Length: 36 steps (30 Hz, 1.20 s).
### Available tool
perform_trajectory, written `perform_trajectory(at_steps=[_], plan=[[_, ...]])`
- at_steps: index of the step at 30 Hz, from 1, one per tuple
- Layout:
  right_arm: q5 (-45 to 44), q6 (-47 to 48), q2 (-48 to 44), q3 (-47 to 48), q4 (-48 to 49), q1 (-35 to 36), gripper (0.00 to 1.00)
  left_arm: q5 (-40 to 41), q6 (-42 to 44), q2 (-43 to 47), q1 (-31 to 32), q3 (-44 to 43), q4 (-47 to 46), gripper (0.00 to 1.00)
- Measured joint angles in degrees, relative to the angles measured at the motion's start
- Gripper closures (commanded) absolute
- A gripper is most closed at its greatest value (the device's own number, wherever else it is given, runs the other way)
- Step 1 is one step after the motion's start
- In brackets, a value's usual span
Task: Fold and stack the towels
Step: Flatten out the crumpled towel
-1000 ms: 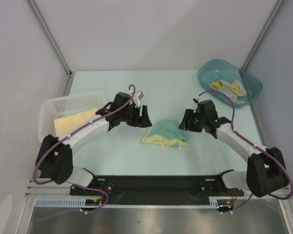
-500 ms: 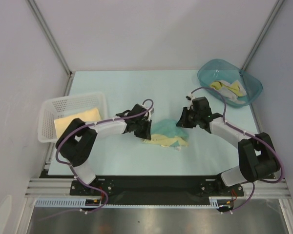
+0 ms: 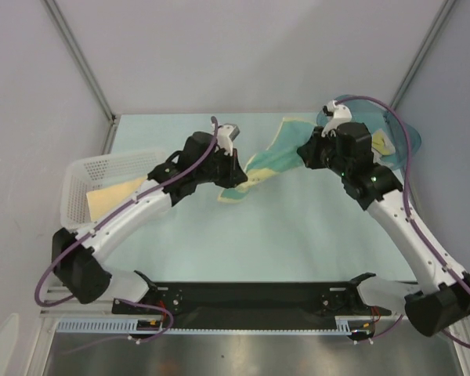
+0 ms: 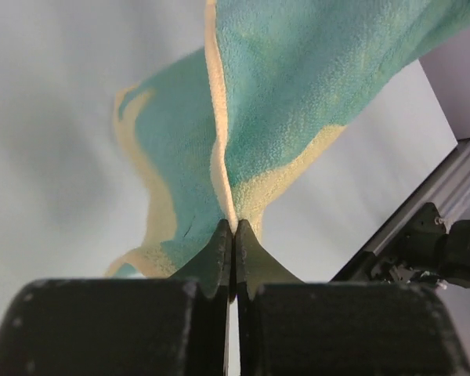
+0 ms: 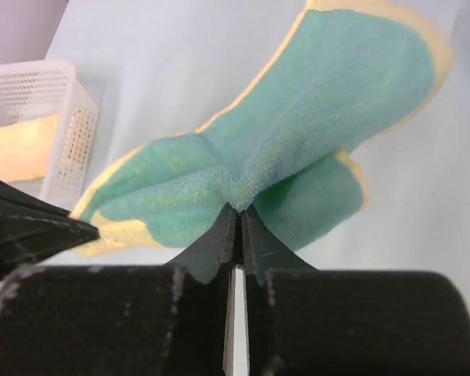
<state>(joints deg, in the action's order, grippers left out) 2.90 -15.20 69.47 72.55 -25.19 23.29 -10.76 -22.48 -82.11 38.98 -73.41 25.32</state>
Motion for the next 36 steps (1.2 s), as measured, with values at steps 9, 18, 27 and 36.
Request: perform_trajectory(at_steps=[9, 18, 27, 36], plan=[[0.17, -5.09, -5.38, -24.63, -0.96, 6.1, 0.91, -2.27, -2.58, 2.82, 1.01, 22.77, -5.57, 0.81], [-0.33, -11.19, -6.51, -31.52, -4.57, 11.34, 0.54, -3.91, -2.6, 4.17, 2.16, 27.04, -2.27, 0.28], [2.82, -12.96, -1.55, -30.25, 1.55, -8.44, 0.57, -4.92, 6.32, -13.49, 2.12, -4.83, -3.32, 0.4], [18.73, -7.74, 14.86, -26.03, 15.61, -15.28, 0.5, -8.52, 12.26, -35.78, 2.12, -20.39, -2.95, 0.44]])
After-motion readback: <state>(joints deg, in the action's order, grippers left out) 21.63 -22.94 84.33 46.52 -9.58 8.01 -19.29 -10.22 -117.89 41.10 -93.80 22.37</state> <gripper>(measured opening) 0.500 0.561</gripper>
